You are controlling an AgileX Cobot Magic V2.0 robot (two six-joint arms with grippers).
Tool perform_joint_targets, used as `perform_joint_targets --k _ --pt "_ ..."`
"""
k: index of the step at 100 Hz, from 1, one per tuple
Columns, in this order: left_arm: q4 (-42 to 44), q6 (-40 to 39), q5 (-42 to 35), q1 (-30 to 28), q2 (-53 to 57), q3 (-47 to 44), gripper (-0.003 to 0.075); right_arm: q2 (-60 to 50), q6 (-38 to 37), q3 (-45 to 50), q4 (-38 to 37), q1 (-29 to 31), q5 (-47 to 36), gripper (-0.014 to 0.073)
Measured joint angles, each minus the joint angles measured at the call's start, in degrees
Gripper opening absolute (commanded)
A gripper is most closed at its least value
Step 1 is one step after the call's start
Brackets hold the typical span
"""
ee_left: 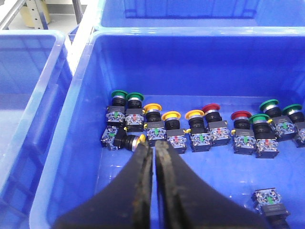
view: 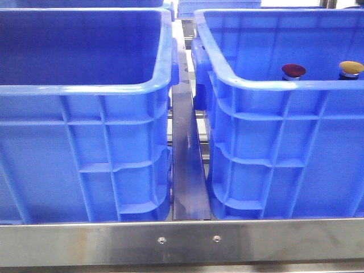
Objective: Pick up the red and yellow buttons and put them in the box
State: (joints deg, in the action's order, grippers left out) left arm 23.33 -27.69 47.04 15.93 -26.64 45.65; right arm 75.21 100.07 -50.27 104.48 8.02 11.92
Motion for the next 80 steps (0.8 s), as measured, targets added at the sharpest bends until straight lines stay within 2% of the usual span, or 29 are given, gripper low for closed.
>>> perform_joint_targets --k 26,56,66,80 --pt "-0.13 0.00 0.00 0.00 0.00 0.00 -0.0019 -18.13 0.00 10.43 -0.10 -2.15 -2.44 0.0528" --pt "-0.22 0.00 0.00 0.00 0.00 0.00 -0.0019 -35.45 0.00 20.29 -0.10 -2.39 -0.58 0.0519" --pt "-0.22 0.00 0.00 0.00 0.00 0.00 -0.0019 -40.07 0.00 22.40 -0.10 -2.39 0.67 0.0443" --pt "-0.22 0.00 0.00 0.00 0.00 0.00 -0.0019 -44.76 0.00 23.64 -0.21 -2.39 2.19 0.0249"
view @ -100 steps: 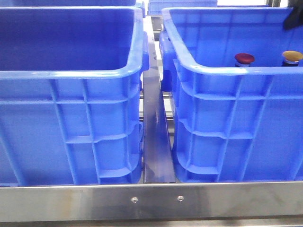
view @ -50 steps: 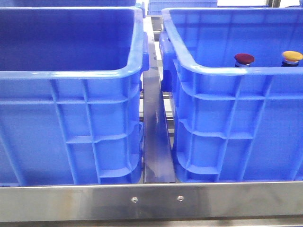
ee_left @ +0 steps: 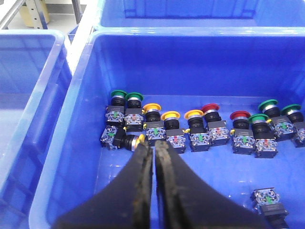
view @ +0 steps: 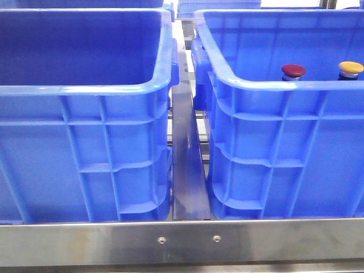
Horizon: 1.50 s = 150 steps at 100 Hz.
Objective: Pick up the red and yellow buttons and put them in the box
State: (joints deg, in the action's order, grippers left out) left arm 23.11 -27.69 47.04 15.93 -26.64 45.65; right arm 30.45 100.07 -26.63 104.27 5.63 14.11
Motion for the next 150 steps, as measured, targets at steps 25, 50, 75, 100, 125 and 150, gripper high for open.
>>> perform_joint_targets --k 25,50,75,100,125,150 --pt "0.00 0.00 0.00 0.00 0.00 0.00 -0.0019 -2.55 0.00 0.13 0.00 0.00 1.51 -0.0066" --pt "0.00 0.00 0.00 0.00 0.00 0.00 -0.0019 -2.55 0.00 0.13 -0.22 0.00 1.51 -0.0069" --pt "0.00 0.00 0.00 0.00 0.00 0.00 -0.0019 -2.55 0.00 0.13 -0.22 0.00 1.51 -0.0069" --pt "0.00 0.00 0.00 0.00 0.00 0.00 -0.0019 -2.55 0.00 0.13 -0.22 0.00 1.51 -0.0069" --pt "0.00 0.00 0.00 0.00 0.00 0.00 -0.0019 -2.55 0.00 0.13 -0.22 0.00 1.51 -0.0069" --pt "0.38 0.00 -0.51 0.00 0.00 0.00 -0.0019 -2.55 0.00 0.13 -0.22 0.00 1.51 -0.0069"
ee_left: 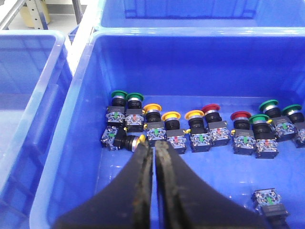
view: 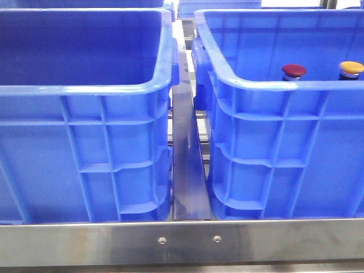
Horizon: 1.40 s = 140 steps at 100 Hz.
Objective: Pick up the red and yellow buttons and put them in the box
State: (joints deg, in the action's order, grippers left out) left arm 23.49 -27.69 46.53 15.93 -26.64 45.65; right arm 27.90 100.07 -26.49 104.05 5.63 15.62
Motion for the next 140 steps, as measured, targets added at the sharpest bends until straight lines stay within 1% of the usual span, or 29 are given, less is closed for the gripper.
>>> perform_joint_targets --k 12,21,27,38,47,56,66,76,88,113,140 --pt "0.46 0.19 -2.78 0.00 0.00 -0.15 -0.0019 0.00 0.00 0.00 0.00 0.00 0.00 -0.0069" --pt "0.18 2.78 -7.71 -0.27 0.54 -1.12 -0.0019 0.00 0.00 0.00 0.00 0.00 0.02 -0.0069" --pt "-1.02 7.04 -12.06 -1.06 1.28 -2.42 -0.0019 0.00 0.00 0.00 0.00 0.00 0.02 -0.0069" --pt "-5.91 15.51 -19.80 -3.72 3.03 -5.70 -0.0019 0.00 0.00 0.00 0.00 0.00 0.02 -0.0069" --pt "-10.60 20.12 -24.90 -6.73 4.73 -8.84 -0.0019 0.00 0.00 0.00 0.00 0.00 0.02 -0.0069" --pt "-13.89 21.88 -29.85 -9.79 6.99 -12.85 -0.0019 0.00 0.00 0.00 0.00 0.00 0.02 -0.0069" --pt "-15.26 22.59 -34.90 -12.39 10.16 -17.87 -0.0019 0.00 0.00 0.00 0.00 0.00 0.02 -0.0069" --pt "-16.37 22.95 -38.29 -14.00 13.45 -23.50 -0.0019 0.00 0.00 0.00 0.00 0.00 0.12 -0.0069" --pt "-17.55 22.95 -40.27 -14.78 17.79 -29.53 -0.0019 0.00 0.00 0.00 0.00 0.00 0.12 -0.0069" --pt "-18.06 22.95 -40.85 -14.78 26.23 -39.30 -0.0019 0.00 0.00 0.00 0.00 0.00 0.12 -0.0069" --pt "-18.08 22.95 -41.09 -14.78 26.92 -44.18 -0.0019 0.00 0.00 0.00 0.00 0.00 0.12 -0.0069"
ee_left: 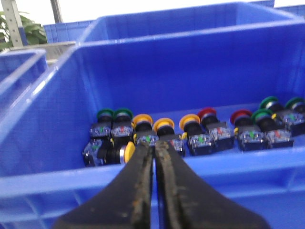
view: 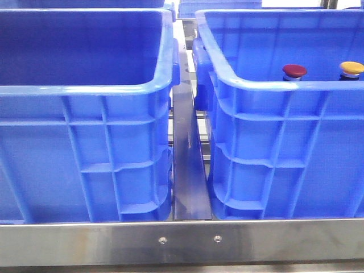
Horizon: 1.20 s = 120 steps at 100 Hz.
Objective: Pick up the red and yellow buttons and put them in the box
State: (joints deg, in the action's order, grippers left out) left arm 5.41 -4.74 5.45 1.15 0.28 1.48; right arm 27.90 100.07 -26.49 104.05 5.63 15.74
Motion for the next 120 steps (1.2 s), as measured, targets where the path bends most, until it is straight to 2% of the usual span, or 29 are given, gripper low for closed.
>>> perform_joint_targets --k 30,55,120 --pt "0.00 0.00 -0.24 0.00 0.00 -1.10 -0.0019 0.00 0.00 0.00 0.00 0.00 0.00 -0.0069" --pt "0.00 0.00 -3.59 0.00 0.00 -1.10 -0.0019 0.00 0.00 0.00 0.00 0.00 0.00 -0.0069" --pt "0.00 0.00 -3.86 0.00 0.00 -1.10 -0.0019 0.00 0.00 0.00 0.00 0.00 0.00 -0.0069"
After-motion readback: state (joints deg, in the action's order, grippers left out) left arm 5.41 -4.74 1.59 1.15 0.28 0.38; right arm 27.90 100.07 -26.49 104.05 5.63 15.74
